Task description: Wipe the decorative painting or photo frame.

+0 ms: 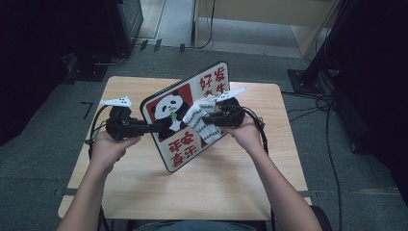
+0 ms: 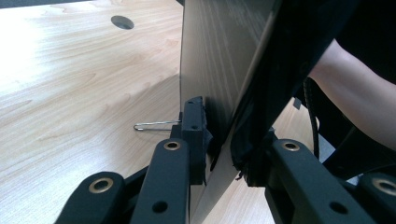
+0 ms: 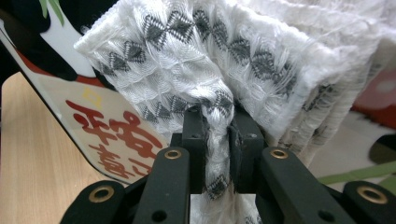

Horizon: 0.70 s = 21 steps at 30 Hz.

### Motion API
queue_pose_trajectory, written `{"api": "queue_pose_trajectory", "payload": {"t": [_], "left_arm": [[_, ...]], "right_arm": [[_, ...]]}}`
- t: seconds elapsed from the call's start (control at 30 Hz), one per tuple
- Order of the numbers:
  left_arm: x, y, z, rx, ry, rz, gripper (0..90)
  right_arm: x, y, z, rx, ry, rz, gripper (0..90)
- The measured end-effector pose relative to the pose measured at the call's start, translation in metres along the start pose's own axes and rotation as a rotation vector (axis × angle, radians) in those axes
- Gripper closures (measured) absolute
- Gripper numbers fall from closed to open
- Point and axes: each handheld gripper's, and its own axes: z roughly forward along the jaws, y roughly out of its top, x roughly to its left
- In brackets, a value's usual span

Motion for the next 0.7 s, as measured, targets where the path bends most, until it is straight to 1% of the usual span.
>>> {"api": "queue_pose_trajectory", "payload": {"t": [0.07,0.23,0.3,0.33,0.43,0.53,0.6,0.7], "left_arm": [[0.000,0.000,0.000,0.000,0.000,0.000,75.9],[0.000,0.000,0.000,0.000,0.002,-0.001,76.0],[-0.001,0.000,0.000,0.001,0.003,0.001,76.0],[-0.001,0.000,0.000,0.002,0.002,0.002,75.9],[-0.001,0.000,0.000,0.000,0.002,0.000,75.9],[0.000,0.000,0.000,0.000,0.001,0.001,75.9],[0.000,0.000,0.000,0.000,0.001,0.002,75.9],[0.000,0.000,0.000,0.001,0.002,0.002,75.9]], "right_arm": [[0.000,-0.002,0.002,0.008,0.001,0.000,80.0],[-0.001,-0.008,0.005,-0.003,0.008,-0.006,79.9],[-0.001,-0.011,0.005,-0.003,0.008,0.003,80.0],[-0.001,-0.012,0.006,-0.004,0.005,-0.002,79.9],[-0.001,-0.015,0.007,0.010,0.000,-0.002,79.8],[0.000,-0.019,0.009,0.007,-0.002,-0.002,79.7],[-0.001,-0.023,0.011,0.023,-0.004,-0.004,79.6],[-0.001,-0.029,0.014,0.026,0.000,0.013,79.6]]}}
